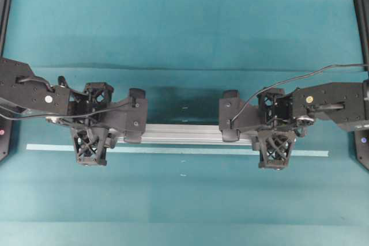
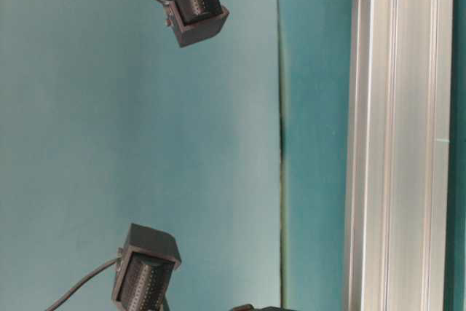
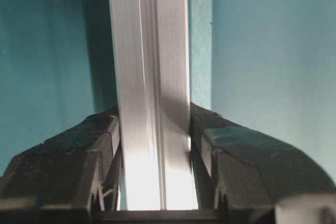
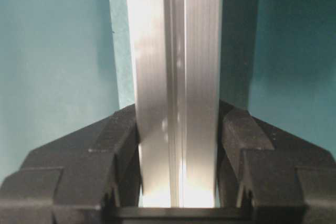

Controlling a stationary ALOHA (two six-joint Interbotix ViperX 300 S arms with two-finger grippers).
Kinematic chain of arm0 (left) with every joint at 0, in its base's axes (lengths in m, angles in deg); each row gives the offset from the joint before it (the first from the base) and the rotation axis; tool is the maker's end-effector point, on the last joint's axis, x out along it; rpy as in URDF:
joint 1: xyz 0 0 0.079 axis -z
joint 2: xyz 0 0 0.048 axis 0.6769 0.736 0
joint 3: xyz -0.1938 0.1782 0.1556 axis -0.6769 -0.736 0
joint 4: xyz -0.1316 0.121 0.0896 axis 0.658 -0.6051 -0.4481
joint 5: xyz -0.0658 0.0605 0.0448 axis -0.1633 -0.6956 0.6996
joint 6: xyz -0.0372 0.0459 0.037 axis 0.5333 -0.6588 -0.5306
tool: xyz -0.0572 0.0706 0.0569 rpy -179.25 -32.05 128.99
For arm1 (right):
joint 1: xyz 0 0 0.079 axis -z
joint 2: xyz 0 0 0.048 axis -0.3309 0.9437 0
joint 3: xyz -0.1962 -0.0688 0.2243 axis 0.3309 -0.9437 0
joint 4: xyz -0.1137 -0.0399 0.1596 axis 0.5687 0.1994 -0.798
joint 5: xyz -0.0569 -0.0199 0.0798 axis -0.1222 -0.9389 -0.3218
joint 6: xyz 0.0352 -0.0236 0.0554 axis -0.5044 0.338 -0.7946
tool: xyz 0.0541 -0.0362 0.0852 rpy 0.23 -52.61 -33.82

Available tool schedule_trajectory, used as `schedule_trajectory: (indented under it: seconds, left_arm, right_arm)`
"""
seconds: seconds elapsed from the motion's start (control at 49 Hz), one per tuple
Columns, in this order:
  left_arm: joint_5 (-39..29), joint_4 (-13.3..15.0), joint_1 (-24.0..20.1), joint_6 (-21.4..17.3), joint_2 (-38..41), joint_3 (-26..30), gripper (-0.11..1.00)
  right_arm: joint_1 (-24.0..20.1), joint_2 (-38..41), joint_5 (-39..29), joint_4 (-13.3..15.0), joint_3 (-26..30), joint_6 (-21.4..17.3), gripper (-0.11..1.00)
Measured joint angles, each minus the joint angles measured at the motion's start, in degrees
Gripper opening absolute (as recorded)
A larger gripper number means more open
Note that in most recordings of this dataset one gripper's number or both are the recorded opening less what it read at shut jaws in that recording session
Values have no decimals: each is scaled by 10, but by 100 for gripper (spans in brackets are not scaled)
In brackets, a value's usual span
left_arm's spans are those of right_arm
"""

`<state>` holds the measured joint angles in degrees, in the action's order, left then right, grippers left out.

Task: Lift the metal rail with both hands.
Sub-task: 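Set the rail down parallel to the strip and open both grippers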

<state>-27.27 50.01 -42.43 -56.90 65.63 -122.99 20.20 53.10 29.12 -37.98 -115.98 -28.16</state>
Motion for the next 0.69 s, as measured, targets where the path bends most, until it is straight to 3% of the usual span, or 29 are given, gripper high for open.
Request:
schedule_trajectory:
  seconds: [0.694]
  left_arm:
    - [25,2,17,7,18,-5,30]
  right_arm:
    - [-10,4,10,0,-1,-1,38]
